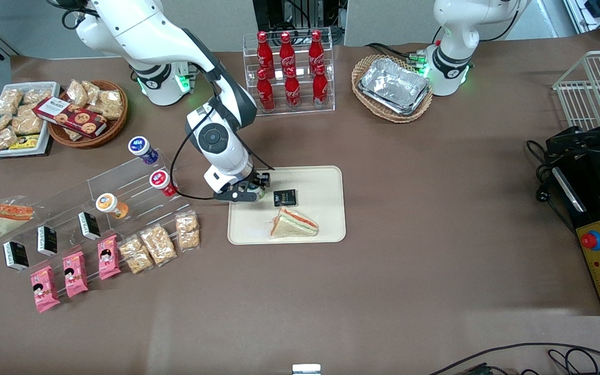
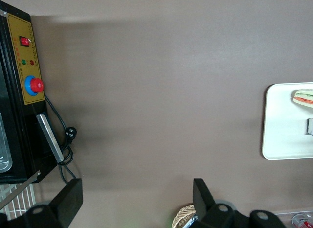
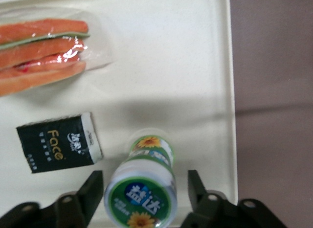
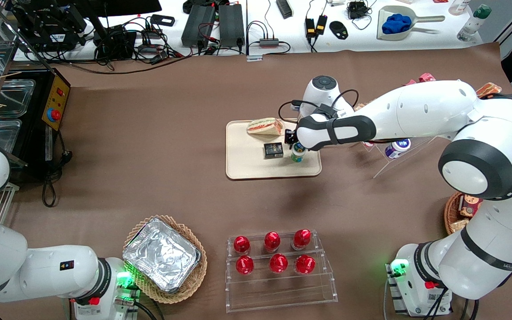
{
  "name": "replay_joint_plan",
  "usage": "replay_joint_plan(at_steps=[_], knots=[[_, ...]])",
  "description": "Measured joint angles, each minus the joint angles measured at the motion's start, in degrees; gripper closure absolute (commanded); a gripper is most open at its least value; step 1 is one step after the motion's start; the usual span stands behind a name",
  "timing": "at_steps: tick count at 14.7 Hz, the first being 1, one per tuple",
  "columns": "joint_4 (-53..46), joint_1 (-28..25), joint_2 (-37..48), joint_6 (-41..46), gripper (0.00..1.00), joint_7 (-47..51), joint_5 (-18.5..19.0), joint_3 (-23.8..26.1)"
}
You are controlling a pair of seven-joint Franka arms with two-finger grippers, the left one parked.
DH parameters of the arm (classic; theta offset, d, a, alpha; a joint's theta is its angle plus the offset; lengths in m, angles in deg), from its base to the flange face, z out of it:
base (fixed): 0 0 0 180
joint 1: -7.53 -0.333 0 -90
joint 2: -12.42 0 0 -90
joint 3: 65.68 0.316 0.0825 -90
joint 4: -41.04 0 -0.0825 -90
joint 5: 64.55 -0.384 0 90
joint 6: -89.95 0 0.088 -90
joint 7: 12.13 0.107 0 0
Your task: Place green gum on tray
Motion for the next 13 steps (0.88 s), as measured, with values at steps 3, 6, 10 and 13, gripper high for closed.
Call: replay_joint_plan(at_steps=[3, 6, 10, 13], knots=[[-0.45, 1.43, 0.84, 0.08, 0.03, -0.32, 0.0, -0.82], [-2.2, 6.02, 4.86, 5.47, 0.02, -4.59, 0.0, -1.21], [-8.24, 14.73, 13.51, 25.3, 0.01, -11.94, 0.0, -1.48], [-9.89, 21.46, 20.12, 34.78, 0.01, -19.8, 0.01, -1.55]])
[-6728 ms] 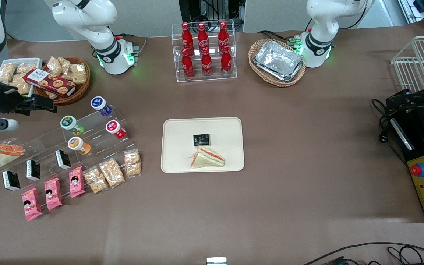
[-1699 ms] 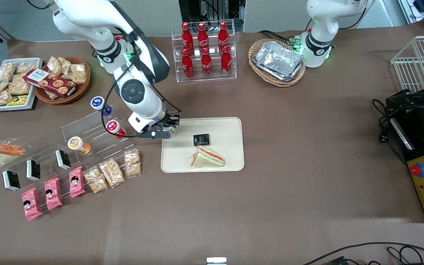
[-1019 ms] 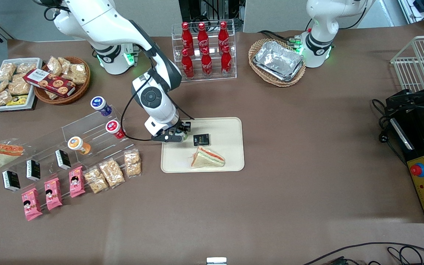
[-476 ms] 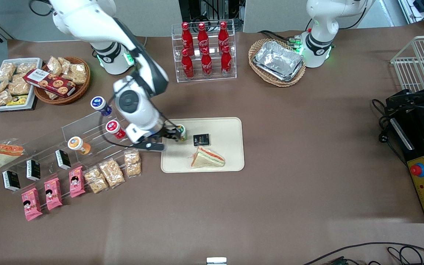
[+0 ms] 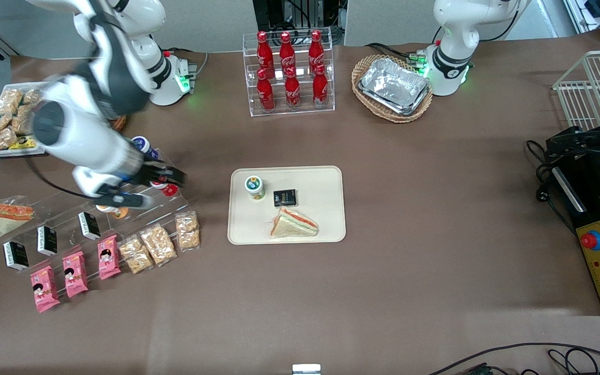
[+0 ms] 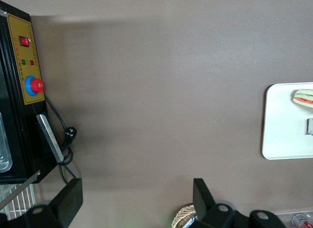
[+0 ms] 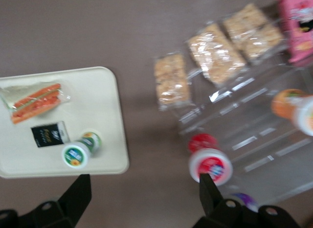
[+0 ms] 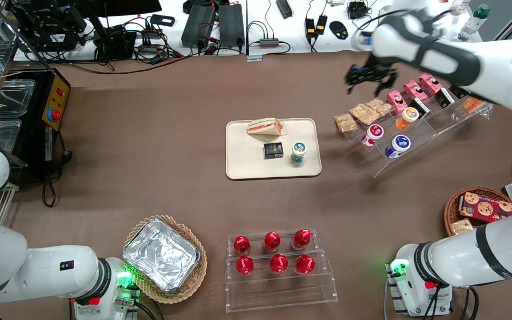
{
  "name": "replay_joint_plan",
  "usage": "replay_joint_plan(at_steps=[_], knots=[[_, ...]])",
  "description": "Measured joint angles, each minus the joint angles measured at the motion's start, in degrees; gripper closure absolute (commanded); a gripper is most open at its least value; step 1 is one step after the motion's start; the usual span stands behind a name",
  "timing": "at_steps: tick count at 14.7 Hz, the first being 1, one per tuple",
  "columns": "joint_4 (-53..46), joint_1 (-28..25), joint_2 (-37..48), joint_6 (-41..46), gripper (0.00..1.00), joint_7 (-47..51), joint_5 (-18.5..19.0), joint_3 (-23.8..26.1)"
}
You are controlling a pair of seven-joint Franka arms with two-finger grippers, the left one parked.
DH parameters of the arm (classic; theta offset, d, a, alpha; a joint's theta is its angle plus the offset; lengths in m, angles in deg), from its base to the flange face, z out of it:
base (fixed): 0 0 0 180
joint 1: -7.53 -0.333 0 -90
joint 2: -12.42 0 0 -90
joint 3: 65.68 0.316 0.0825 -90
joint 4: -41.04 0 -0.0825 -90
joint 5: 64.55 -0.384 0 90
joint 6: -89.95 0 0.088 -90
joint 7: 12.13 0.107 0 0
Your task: Place green gum on tray
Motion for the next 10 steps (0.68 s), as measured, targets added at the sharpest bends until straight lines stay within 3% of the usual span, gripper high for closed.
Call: replay_joint_plan(at_steps=[5, 10], knots=[[-1.96, 14.33, 6.82, 11.96, 0.01, -17.13, 0.08, -1.47], [-9.98, 16.53, 7.23, 19.2, 0.01, -21.41, 4.19, -3.05]])
